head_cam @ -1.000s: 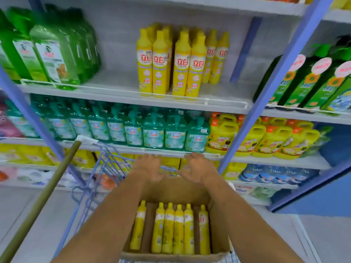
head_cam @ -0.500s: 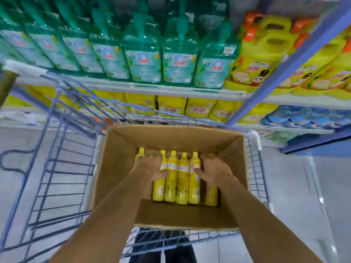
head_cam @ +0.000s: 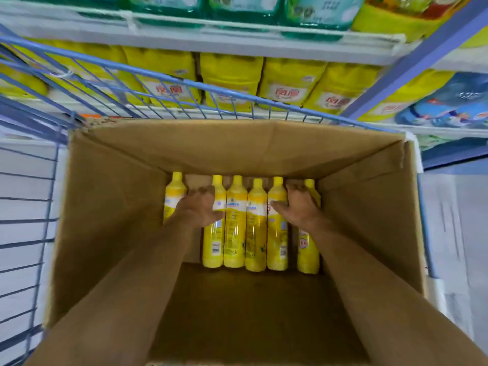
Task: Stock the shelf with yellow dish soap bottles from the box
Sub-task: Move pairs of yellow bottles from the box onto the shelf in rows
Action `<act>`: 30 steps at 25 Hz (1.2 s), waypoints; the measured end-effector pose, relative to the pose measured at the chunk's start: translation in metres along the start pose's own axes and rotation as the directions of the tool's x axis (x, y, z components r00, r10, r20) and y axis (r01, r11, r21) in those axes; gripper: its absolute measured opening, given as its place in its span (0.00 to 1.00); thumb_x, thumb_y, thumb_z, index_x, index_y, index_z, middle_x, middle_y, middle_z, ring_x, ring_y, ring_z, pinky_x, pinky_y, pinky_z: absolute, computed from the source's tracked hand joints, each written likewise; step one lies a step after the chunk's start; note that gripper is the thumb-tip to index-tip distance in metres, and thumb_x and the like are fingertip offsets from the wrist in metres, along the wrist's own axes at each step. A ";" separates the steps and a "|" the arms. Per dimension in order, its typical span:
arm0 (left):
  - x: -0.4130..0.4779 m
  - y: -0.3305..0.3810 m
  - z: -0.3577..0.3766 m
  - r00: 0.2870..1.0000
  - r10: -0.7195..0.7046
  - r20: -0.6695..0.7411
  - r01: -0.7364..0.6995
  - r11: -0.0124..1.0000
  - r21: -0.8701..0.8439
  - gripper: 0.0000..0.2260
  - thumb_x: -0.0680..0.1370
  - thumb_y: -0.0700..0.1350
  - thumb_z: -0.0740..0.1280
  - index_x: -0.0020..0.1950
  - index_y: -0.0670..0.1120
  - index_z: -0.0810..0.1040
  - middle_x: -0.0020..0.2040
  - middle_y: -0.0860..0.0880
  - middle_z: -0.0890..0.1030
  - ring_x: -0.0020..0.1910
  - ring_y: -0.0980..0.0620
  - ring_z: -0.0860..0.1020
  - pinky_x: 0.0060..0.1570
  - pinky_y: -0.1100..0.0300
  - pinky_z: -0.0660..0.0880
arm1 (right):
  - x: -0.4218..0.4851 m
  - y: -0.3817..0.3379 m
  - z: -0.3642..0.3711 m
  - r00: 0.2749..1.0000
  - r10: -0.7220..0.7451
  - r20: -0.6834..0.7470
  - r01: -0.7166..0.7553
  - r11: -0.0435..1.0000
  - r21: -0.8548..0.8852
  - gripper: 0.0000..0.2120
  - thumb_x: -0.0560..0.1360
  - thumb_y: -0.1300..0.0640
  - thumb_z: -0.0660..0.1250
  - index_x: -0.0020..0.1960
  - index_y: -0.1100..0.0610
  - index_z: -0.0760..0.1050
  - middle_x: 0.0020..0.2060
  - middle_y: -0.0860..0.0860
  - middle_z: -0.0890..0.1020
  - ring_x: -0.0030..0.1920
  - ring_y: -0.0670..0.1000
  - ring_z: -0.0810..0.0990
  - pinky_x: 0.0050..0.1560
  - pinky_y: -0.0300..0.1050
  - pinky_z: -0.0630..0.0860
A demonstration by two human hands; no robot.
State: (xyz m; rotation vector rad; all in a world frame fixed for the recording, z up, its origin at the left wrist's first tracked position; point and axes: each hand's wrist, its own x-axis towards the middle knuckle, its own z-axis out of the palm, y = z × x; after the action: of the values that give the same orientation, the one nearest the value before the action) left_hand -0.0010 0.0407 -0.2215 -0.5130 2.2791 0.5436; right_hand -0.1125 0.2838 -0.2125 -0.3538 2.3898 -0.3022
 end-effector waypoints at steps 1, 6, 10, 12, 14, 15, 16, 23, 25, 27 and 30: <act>0.008 -0.002 0.007 1.000 -0.006 -0.018 0.005 0.999 -0.053 0.38 0.74 0.60 0.71 0.77 0.45 0.61 0.73 0.41 0.70 0.73 0.38 0.67 0.67 0.45 0.70 | 0.008 0.004 0.006 1.000 0.003 -0.003 -0.003 1.000 -0.002 0.33 0.76 0.43 0.70 0.72 0.62 0.68 0.69 0.62 0.74 0.70 0.62 0.71 0.67 0.52 0.72; 0.035 -0.009 0.033 0.982 -0.099 -0.159 0.026 0.914 -0.404 0.31 0.69 0.48 0.77 0.70 0.44 0.73 0.65 0.42 0.79 0.65 0.39 0.75 0.64 0.51 0.73 | 0.036 0.008 0.027 0.994 0.089 -0.068 -0.083 0.992 0.092 0.28 0.71 0.43 0.75 0.60 0.63 0.75 0.58 0.62 0.80 0.61 0.63 0.78 0.56 0.52 0.75; 0.039 -0.008 0.040 0.974 -0.197 -0.112 0.083 0.770 -0.633 0.28 0.65 0.46 0.82 0.62 0.43 0.78 0.55 0.48 0.82 0.54 0.47 0.80 0.55 0.56 0.76 | 0.042 0.008 0.035 0.980 0.174 -0.098 -0.142 0.953 0.267 0.25 0.67 0.44 0.80 0.53 0.59 0.77 0.50 0.59 0.82 0.53 0.61 0.80 0.51 0.51 0.77; 0.037 -0.008 0.041 0.971 -0.210 -0.119 0.082 0.751 -0.655 0.34 0.63 0.49 0.82 0.66 0.43 0.76 0.60 0.46 0.81 0.58 0.45 0.80 0.59 0.52 0.77 | 0.042 0.007 0.034 0.981 0.181 -0.072 -0.148 0.933 0.329 0.24 0.66 0.44 0.80 0.53 0.58 0.78 0.50 0.57 0.83 0.52 0.59 0.81 0.52 0.51 0.78; 0.035 -0.012 0.040 0.965 -0.194 -0.176 0.022 0.730 -0.684 0.40 0.57 0.56 0.80 0.66 0.45 0.75 0.62 0.45 0.80 0.60 0.44 0.80 0.61 0.48 0.77 | 0.038 0.005 0.031 0.986 0.146 -0.080 -0.110 0.932 0.347 0.29 0.62 0.40 0.78 0.55 0.57 0.80 0.50 0.56 0.84 0.54 0.58 0.82 0.54 0.51 0.79; 0.031 -0.013 0.037 0.965 -0.175 -0.197 -0.018 0.701 -0.713 0.39 0.56 0.56 0.79 0.65 0.47 0.74 0.60 0.46 0.80 0.58 0.44 0.80 0.60 0.47 0.78 | 0.035 0.005 0.028 0.989 0.115 -0.096 -0.076 0.936 0.344 0.32 0.59 0.37 0.76 0.56 0.55 0.80 0.50 0.54 0.84 0.54 0.57 0.82 0.54 0.50 0.79; 0.023 -0.012 0.030 0.965 -0.154 -0.212 -0.050 0.685 -0.726 0.36 0.58 0.52 0.80 0.64 0.48 0.74 0.58 0.46 0.81 0.56 0.45 0.81 0.59 0.46 0.78 | 0.027 -0.001 0.022 0.989 0.093 -0.117 -0.049 0.939 0.339 0.35 0.56 0.34 0.74 0.56 0.54 0.80 0.50 0.53 0.84 0.53 0.55 0.82 0.53 0.48 0.79; -0.065 0.028 -0.072 0.923 0.113 -0.369 -0.337 0.698 -0.632 0.35 0.58 0.52 0.79 0.63 0.55 0.72 0.50 0.50 0.83 0.49 0.49 0.82 0.51 0.48 0.80 | -0.063 -0.081 -0.095 0.931 -0.209 -0.301 0.294 0.915 0.275 0.31 0.64 0.49 0.82 0.63 0.56 0.80 0.57 0.53 0.82 0.57 0.52 0.79 0.57 0.43 0.73; -0.106 0.050 -0.118 0.887 0.166 -0.431 -0.423 0.670 -0.610 0.32 0.59 0.48 0.79 0.61 0.52 0.74 0.48 0.50 0.82 0.42 0.55 0.80 0.45 0.55 0.77 | -0.094 -0.102 -0.131 0.908 -0.245 -0.341 0.349 0.892 0.288 0.30 0.64 0.49 0.81 0.63 0.55 0.80 0.56 0.52 0.83 0.57 0.51 0.80 0.59 0.44 0.75; -0.149 0.070 -0.168 0.849 0.211 -0.485 -0.496 0.634 -0.593 0.32 0.60 0.47 0.80 0.61 0.53 0.73 0.51 0.48 0.83 0.42 0.53 0.81 0.44 0.54 0.78 | -0.129 -0.120 -0.174 0.881 -0.260 -0.395 0.400 0.856 0.328 0.24 0.66 0.52 0.81 0.59 0.56 0.81 0.51 0.50 0.83 0.52 0.50 0.81 0.54 0.43 0.76; -0.206 0.095 -0.244 0.791 0.264 -0.552 -0.588 0.577 -0.566 0.34 0.59 0.51 0.81 0.63 0.55 0.72 0.56 0.47 0.82 0.52 0.46 0.83 0.53 0.44 0.81 | -0.187 -0.153 -0.249 0.842 -0.263 -0.471 0.460 0.806 0.372 0.23 0.68 0.57 0.81 0.61 0.60 0.80 0.48 0.47 0.80 0.50 0.49 0.78 0.53 0.43 0.76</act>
State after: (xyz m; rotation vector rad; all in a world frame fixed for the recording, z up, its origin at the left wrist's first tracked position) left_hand -0.0499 0.0341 0.1085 -0.4354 2.5383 1.8034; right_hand -0.1182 0.2326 0.1305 -0.5704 2.5070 -1.2293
